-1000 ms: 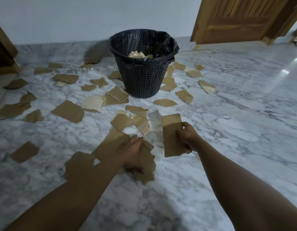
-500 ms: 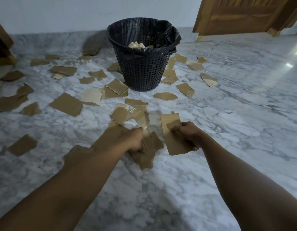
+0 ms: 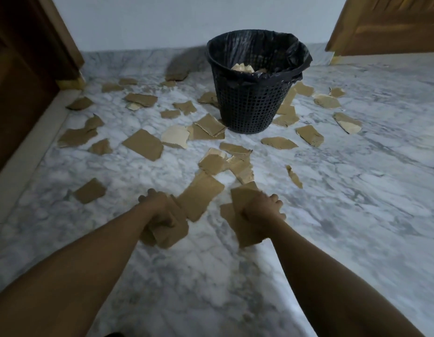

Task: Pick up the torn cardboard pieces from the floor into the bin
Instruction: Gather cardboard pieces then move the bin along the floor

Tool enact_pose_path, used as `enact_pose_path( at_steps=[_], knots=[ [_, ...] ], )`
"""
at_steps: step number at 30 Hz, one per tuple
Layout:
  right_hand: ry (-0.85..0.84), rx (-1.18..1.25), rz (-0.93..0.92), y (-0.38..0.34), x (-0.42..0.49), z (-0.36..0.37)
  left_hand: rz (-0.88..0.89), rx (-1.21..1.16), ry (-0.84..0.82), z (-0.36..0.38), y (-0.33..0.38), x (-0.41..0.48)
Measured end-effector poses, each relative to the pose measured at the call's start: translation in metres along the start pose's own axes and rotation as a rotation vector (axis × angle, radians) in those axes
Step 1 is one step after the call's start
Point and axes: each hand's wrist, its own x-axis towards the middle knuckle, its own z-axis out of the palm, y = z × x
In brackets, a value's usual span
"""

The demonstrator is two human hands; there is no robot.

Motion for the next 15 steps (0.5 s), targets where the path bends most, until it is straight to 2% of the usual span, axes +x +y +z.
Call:
enact_pose_path(
  at_steps=[2,4,7,9,11,13,15],
  knots=[
    [0.005,0.062,0.001,-0.002,0.002,-0.002,-0.029,-0.083,0.031,0.006,-0.007,-0.004],
    [0.014,0.155,-0.047,-0.001,0.008,-0.011,0.014,-0.162,0.04,0.002,-0.013,-0.002],
    [0.11,0.333,-0.103,0.005,0.016,-0.033,0.03,-0.109,0.018,-0.013,-0.019,0.002],
    [0.115,0.437,-0.096,0.007,0.014,-0.046,0.047,-0.07,0.016,-0.03,-0.019,-0.002],
    [0.053,0.489,-0.104,0.011,0.016,-0.052,0.069,-0.143,0.019,-0.048,-0.012,-0.008],
    [-0.078,0.481,-0.16,0.009,0.01,-0.054,0.116,-0.244,-0.011,-0.059,0.002,-0.01],
    [-0.23,0.32,-0.29,-0.002,-0.003,-0.048,0.166,-0.481,0.006,-0.053,0.02,-0.006]
  ],
)
